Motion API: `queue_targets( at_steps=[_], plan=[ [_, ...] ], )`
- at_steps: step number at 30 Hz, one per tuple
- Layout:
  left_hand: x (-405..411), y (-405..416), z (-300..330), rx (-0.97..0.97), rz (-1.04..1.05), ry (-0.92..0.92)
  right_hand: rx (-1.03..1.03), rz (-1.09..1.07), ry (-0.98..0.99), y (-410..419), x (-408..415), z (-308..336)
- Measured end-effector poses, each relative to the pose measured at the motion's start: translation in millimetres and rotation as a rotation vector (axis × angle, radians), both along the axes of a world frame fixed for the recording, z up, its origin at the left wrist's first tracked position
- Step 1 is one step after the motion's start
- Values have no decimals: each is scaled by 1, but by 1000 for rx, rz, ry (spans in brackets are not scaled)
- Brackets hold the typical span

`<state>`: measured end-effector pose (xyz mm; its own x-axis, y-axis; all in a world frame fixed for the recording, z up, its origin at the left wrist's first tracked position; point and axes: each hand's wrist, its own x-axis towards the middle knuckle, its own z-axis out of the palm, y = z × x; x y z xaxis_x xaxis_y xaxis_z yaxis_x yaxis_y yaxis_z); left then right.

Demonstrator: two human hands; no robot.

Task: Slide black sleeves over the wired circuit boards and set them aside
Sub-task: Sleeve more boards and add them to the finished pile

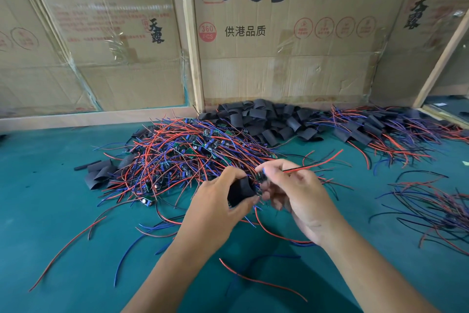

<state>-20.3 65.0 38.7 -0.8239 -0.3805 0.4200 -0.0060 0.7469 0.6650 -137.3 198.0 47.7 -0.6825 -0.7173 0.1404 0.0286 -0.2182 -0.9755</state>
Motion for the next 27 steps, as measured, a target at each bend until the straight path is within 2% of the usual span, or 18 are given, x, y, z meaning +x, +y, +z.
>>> queue_targets(
  at_steps=[2,7,13,19,27],
  plan=[
    [1,0,0,31,4,-17,-16,14,-59,1,-2,0],
    [2,-2,1,55,-4,-32,3,-5,53,1,-3,-3],
    [2,-3,0,32,-13,-70,-4,7,64,2,-5,-4],
    [2,-2,2,32,-1,21,14,-26,72,2,-6,-6],
    [2,4,4,-8,15,30,87,-113,84,-9,3,-14]
  ],
)
